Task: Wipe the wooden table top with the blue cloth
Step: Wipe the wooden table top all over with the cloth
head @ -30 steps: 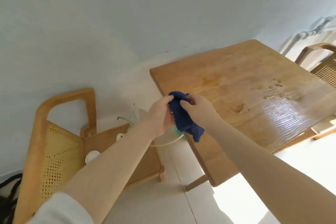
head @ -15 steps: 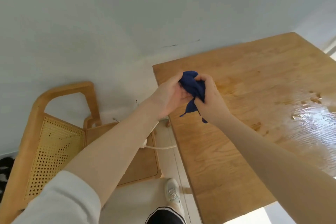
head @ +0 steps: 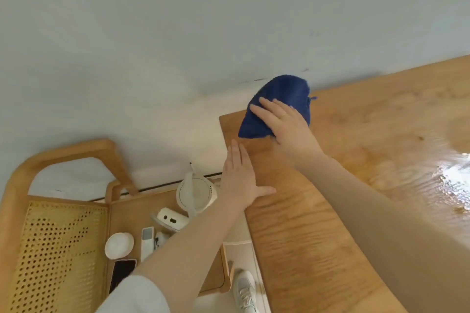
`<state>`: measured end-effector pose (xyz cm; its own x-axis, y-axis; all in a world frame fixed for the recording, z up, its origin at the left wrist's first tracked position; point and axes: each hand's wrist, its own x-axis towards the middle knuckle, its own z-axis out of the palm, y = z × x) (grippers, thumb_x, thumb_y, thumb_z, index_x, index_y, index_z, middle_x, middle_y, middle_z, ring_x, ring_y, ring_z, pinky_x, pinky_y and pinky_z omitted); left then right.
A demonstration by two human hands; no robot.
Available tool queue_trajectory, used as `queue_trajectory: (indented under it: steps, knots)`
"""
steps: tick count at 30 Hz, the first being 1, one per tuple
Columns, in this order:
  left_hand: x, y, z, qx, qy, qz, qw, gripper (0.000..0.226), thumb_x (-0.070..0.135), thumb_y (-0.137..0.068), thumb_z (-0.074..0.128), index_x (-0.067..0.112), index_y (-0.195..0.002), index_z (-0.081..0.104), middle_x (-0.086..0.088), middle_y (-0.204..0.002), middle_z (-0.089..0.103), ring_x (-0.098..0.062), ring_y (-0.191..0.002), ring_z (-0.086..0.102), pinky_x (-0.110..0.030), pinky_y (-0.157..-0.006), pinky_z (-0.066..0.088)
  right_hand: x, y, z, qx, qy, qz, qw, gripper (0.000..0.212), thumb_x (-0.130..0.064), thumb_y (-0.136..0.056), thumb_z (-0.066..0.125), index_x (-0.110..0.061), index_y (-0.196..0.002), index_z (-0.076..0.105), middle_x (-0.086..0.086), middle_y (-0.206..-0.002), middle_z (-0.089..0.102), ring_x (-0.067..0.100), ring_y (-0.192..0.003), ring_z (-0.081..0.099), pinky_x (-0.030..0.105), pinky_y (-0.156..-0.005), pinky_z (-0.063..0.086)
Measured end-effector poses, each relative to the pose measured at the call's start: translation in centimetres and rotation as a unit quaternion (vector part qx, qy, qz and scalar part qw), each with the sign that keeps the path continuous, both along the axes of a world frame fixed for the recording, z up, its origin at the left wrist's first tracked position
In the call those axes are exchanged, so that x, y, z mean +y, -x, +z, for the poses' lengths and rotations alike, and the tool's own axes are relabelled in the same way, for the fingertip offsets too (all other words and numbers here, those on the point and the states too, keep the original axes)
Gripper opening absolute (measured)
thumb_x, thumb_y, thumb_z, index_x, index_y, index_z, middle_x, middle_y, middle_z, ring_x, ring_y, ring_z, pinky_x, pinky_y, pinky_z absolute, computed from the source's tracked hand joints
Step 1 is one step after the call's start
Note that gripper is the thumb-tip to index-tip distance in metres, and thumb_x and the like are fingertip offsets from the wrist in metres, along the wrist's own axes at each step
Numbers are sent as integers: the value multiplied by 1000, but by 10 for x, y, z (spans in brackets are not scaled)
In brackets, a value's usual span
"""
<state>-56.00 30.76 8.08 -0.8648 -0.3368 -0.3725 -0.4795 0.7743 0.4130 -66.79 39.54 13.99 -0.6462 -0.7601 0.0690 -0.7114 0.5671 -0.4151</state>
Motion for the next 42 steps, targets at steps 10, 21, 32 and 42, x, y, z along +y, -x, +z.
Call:
queue_trajectory:
  steps: [10, 21, 32, 42]
  knots:
    - [13, -10, -26, 62, -16, 153, 986, 131, 65, -58, 71, 9, -149, -4, -6, -157, -10, -18, -145, 2, -29, -118, 12, -17, 7, -84, -18, -101, 161, 982, 66, -52, -78, 8, -24, -127, 42, -14, -155, 18, 14, -145, 0, 52, -112, -11]
    - [42, -13, -9, -3, 89, 171, 981, 109, 60, -75, 60, 9, -149, -1, -10, -158, -7, -24, -145, 3, -33, -117, 11, -4, 15, -75, 5, -118, 245, 962, 56, -29, -86, 44, -20, -139, 31, 0, -157, 13, 22, -144, 9, 42, -114, 10]
    - [39, -16, -10, -45, 62, 136, 988, 140, 72, -50, 70, 16, -149, -10, -1, -158, -12, -20, -142, 20, -35, -108, 36, -33, 31, -96, 26, -136, 198, 970, 65, -48, -93, 32, -26, -149, 6, -6, -158, 2, 17, -145, -3, 48, -115, -3]
    - [46, -18, -2, -41, 61, 145, 987, 136, 70, -54, 70, 13, -149, -8, -3, -158, -12, -21, -143, 17, -35, -111, 30, 7, 10, -88, 52, -150, 199, 967, 63, -47, -93, 30, -26, -149, 9, -4, -159, 1, 20, -145, -3, 49, -114, -1]
